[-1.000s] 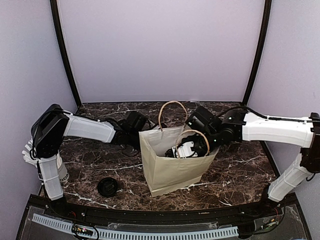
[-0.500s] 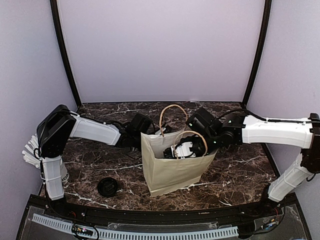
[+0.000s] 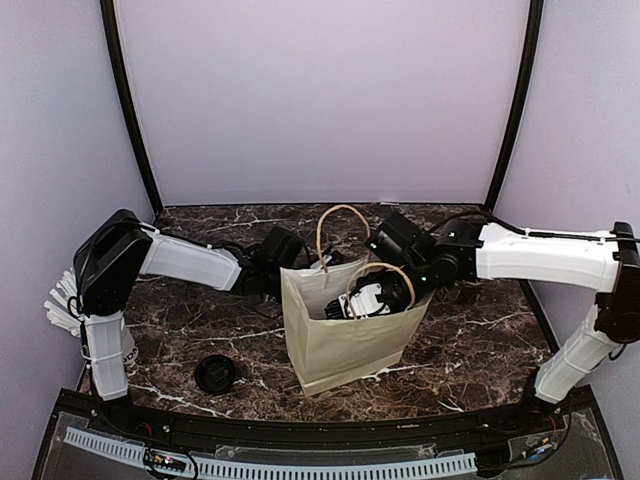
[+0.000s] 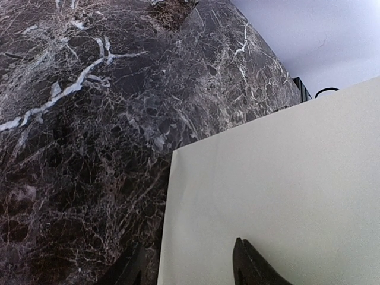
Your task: Pack the takeout coffee
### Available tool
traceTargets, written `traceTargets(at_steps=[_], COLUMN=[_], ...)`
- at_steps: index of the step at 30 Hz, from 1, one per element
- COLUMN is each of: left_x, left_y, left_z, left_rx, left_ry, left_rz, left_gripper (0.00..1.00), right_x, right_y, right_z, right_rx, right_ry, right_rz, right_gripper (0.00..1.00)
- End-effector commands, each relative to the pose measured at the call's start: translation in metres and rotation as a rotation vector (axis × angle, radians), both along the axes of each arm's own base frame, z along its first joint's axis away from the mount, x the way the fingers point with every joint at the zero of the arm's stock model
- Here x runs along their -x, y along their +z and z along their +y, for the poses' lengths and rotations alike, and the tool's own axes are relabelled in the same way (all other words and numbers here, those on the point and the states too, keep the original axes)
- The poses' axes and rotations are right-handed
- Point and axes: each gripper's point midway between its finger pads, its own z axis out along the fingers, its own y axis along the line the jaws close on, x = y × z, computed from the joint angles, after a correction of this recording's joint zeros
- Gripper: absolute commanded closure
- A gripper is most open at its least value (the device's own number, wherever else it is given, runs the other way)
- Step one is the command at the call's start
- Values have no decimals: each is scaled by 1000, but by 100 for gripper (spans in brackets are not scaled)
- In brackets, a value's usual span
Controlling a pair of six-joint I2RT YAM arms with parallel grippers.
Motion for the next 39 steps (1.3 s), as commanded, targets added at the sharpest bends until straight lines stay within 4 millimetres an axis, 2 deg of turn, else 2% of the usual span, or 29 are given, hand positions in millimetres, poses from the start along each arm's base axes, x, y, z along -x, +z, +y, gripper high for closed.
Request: traceTargets(at_steps=[1, 9, 16, 25, 27, 29, 30, 31, 35, 39], left_x=[17, 20, 18, 13, 14, 13, 10, 10, 1, -6], left_y=[4, 6, 11, 24, 25, 28, 33, 33, 51, 83], left_z=[-3, 2, 4, 4, 7, 9, 9, 12, 22, 39], left_rx=[15, -4, -10, -12, -32, -44, -43, -58, -96, -137], left_ry=[-62, -65, -53, -40, -40, -40, -38, -33, -11, 23], left_rz=[10, 5, -3, -38, -40, -49, -64, -61, -100, -168], left_gripper=[46, 47, 47, 47, 46, 46, 46, 46, 47, 46], right_x=[34, 31, 28, 26, 26, 27, 27, 28, 28, 25], right_y=[-37, 1, 37, 62, 68, 74, 78, 82, 111, 144], right_z=[-42, -29, -13, -2, 0, 2, 2, 3, 9, 14], right_rx=[207, 123, 57, 1, -11, -24, -28, -34, -86, -149], right_ry=[-45, -54, -39, -36, -32, -27, -23, -21, -11, 0], right_rz=[188, 178, 171, 167, 167, 171, 173, 173, 163, 128], right_gripper=[71, 50, 38, 31, 27, 16, 10, 8, 6, 5])
